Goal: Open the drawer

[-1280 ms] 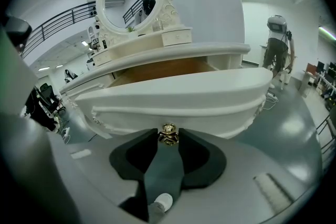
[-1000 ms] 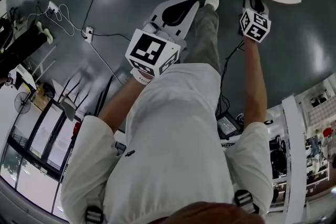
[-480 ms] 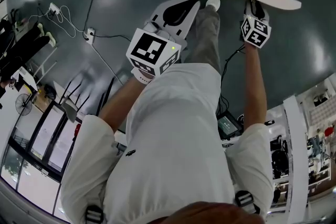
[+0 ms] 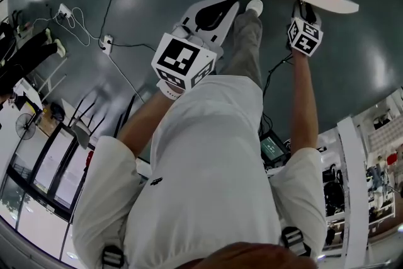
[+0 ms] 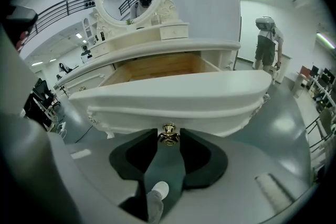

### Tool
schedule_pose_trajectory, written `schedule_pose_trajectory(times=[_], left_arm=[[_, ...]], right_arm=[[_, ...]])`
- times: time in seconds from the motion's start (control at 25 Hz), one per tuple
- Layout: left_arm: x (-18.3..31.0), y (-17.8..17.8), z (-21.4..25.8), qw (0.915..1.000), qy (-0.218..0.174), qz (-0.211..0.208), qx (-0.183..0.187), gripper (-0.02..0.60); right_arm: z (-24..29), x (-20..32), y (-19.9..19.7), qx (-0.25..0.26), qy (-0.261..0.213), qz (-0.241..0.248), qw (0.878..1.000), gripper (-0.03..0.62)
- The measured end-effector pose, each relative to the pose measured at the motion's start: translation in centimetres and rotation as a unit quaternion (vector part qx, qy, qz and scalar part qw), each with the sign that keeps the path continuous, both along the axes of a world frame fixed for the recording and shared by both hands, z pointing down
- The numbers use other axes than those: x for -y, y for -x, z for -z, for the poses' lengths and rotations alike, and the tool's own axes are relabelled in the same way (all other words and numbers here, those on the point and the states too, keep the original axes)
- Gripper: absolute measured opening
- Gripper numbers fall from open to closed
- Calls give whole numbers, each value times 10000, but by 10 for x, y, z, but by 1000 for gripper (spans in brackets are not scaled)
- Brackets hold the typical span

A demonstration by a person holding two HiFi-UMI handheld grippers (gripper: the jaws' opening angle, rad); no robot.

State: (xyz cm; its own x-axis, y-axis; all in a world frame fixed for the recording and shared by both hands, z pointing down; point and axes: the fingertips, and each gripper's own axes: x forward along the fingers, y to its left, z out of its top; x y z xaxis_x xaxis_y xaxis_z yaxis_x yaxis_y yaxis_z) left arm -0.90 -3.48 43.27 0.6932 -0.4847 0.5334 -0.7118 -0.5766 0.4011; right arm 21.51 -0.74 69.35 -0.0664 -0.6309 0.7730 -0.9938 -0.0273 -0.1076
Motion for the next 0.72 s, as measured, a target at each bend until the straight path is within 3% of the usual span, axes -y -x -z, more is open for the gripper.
schedule_pose_trajectory(times=[0.28, 0.72], left_arm=[[1, -5, 11, 10000, -49, 42, -51, 9], [-3, 1, 29, 9997, -126, 136, -174, 9]], right_arm=[[19, 2, -4, -22, -123, 71, 9999, 186], [47, -6, 6, -33, -153, 216, 9996, 192]])
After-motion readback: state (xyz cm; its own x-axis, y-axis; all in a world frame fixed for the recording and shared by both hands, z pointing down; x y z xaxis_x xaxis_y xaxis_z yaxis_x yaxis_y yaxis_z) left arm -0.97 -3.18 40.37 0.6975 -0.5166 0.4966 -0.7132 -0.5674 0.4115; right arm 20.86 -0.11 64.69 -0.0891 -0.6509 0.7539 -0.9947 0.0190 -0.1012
